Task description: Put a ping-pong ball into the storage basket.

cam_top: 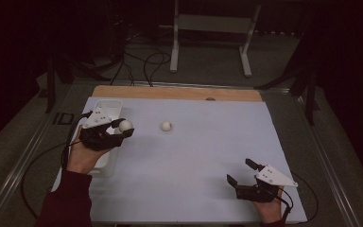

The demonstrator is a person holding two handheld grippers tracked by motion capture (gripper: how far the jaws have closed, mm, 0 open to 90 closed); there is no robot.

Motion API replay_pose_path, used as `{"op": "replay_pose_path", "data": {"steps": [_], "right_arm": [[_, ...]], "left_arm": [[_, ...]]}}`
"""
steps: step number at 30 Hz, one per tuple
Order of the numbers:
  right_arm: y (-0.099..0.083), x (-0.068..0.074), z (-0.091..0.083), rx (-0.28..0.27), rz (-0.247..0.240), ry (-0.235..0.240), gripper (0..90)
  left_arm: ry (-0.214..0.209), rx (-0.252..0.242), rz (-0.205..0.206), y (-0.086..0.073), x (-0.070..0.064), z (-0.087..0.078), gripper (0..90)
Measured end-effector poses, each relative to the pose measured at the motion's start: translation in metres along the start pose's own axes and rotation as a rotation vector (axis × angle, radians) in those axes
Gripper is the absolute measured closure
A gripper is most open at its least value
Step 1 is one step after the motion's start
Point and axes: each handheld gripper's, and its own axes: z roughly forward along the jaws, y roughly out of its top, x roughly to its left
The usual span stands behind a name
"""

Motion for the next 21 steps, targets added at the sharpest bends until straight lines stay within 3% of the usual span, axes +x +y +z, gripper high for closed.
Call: {"op": "replay_pose_path", "data": {"steps": [21], "right_arm": [[0.000, 0.000, 0.000, -0.001, -0.001, 0.001, 8.6]], "left_arm": [[0.033, 0.001, -0.015, -0.007, 0.010, -0.013, 51.3]]}}
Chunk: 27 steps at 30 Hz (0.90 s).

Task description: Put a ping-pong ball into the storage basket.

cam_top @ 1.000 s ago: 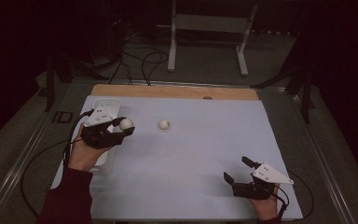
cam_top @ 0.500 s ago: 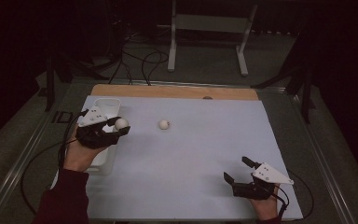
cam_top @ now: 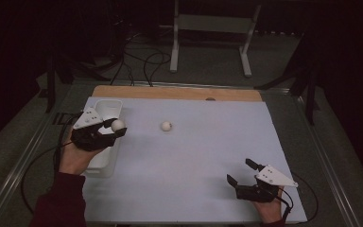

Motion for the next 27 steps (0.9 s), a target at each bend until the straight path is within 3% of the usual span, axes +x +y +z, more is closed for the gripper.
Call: {"op": "replay_pose_path", "data": {"steps": [27], "right_arm": [[0.000, 0.000, 0.000, -0.002, 0.006, -0.002, 8.6]], "left_arm": [[0.053, 0.009, -0.033, -0.014, 0.016, -0.020, 51.2]]}}
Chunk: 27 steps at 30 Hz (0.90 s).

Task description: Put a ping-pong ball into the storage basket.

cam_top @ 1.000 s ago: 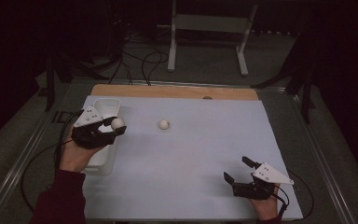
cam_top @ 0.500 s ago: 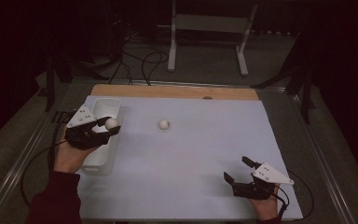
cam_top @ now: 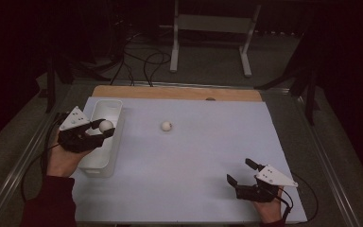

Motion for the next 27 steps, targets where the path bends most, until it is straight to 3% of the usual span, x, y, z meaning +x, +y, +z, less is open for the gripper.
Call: {"op": "replay_pose_path", "data": {"steps": [18, 27], "right_arm": [[0.000, 0.000, 0.001, 0.002, 0.002, 0.001, 8.6], [0.000, 0.000, 0.001, 0.001, 0.002, 0.002, 8.6]], "left_arm": [[0.042, 0.007, -0.022, -0.009, 0.012, -0.014, 51.2], [0.066, 0.034, -0.030, -0.017, 0.019, -0.018, 51.2]]}}
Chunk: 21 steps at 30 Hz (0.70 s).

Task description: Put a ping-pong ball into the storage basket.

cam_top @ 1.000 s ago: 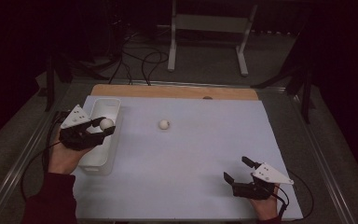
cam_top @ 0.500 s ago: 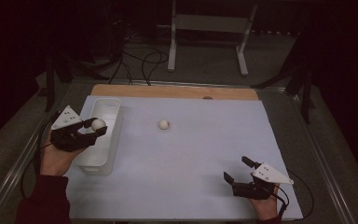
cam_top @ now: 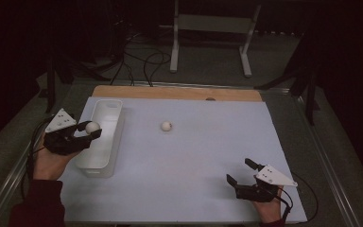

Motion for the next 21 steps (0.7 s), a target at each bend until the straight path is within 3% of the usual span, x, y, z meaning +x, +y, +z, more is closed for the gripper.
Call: {"op": "replay_pose_path", "data": {"steps": [13, 17, 19, 21], "right_arm": [[0.0002, 0.0003, 0.0004, 0.000, -0.001, 0.001, 8.6], [0.0002, 0.0003, 0.0004, 0.001, -0.003, 0.002, 8.6], [0.0002, 0.0003, 0.0005, 0.000, -0.003, 0.002, 8.7], [0.0002, 0.0002, 0.0005, 0.001, -0.003, 0.002, 8.6]], "left_arm": [[0.014, 0.035, -0.005, -0.0087, 0.0036, 0.0014, 51.0], [0.042, 0.042, -0.009, -0.0108, 0.0026, 0.0031, 46.7], [0.045, 0.035, -0.031, -0.0110, 0.0029, 0.0047, 24.1], [0.065, 0.057, -0.047, -0.0097, 0.0032, 0.0069, 6.3]]}}
